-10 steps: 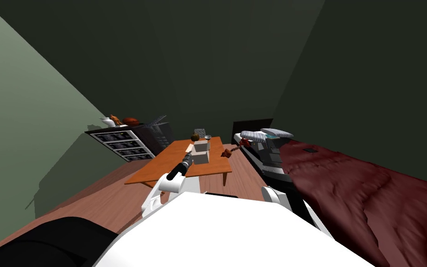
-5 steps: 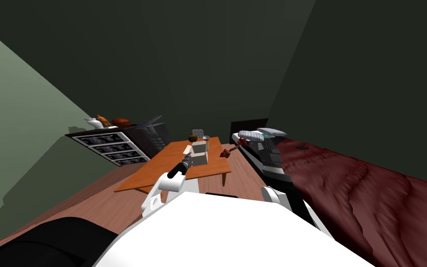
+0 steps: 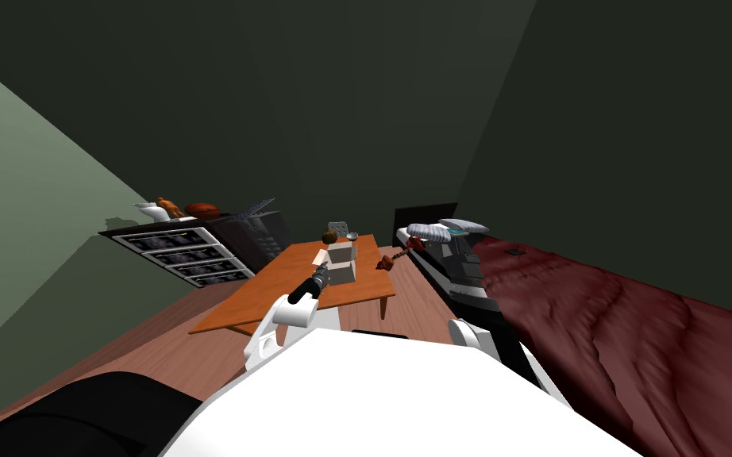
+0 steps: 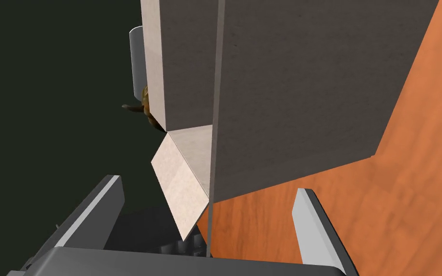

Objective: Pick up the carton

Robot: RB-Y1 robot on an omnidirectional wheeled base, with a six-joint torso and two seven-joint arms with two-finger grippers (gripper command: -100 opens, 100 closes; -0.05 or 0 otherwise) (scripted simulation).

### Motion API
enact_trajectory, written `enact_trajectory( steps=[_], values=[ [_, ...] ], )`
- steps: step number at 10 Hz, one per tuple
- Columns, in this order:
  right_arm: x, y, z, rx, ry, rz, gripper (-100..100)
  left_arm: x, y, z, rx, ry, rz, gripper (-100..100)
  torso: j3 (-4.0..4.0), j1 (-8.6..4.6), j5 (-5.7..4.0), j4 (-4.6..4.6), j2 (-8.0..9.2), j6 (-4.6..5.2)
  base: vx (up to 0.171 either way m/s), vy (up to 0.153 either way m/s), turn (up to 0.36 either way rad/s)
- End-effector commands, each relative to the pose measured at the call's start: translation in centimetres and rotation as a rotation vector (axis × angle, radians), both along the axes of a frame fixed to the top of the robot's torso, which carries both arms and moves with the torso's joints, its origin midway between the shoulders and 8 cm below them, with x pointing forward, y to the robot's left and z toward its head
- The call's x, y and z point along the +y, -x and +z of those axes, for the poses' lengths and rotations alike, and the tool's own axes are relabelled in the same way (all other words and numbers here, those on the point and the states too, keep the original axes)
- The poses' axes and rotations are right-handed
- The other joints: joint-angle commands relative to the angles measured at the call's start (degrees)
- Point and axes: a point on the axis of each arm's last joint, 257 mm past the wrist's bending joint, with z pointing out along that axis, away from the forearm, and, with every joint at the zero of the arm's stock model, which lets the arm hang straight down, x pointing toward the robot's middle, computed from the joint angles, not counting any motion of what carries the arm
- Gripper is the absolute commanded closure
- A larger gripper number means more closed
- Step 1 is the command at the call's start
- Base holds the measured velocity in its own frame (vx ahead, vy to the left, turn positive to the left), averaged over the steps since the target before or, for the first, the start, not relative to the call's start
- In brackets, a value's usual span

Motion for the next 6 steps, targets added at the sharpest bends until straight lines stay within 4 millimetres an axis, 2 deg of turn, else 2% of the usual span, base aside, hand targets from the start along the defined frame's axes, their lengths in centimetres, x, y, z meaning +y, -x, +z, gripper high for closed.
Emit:
enact_trajectory(
  steps=[1, 2, 3, 6],
  values=[
    [0.0, 0.0, 0.0, 0.0, 0.0, 0.0, 0, 0.11, -0.5, -0.47, -0.003, 0.0, 0.0, -100, 0.0, 0.0, 0.0, 0.0, 0.0, 0.0, 0.026, -0.007, 0.021],
    [0.0, 0.0, 0.0, 0.0, 0.0, 0.0, 0, 0.08, -0.33, -0.33, -0.001, 0.0, 0.0, -100, -0.01, -0.02, 0.0, -0.01, 0.0, -0.01, 0.0, 0.0, 0.0],
    [0.0, 0.0, 0.0, 0.0, 0.0, 0.0, 0, 0.08, -0.38, -0.35, -0.002, 0.0, 0.0, 100, 0.03, -0.02, -0.01, 0.01, 0.06, 0.0, 0.0, 0.0, 0.0],
    [0.0, 0.0, 0.0, 0.0, 0.0, 0.0, 0, 0.07, -0.49, -0.12, -0.008, -0.002, -0.001, 100, 0.0, 0.01, 0.02, -0.06, 0.08, 0.0, 0.0, 0.0, 0.0]
  ],
)
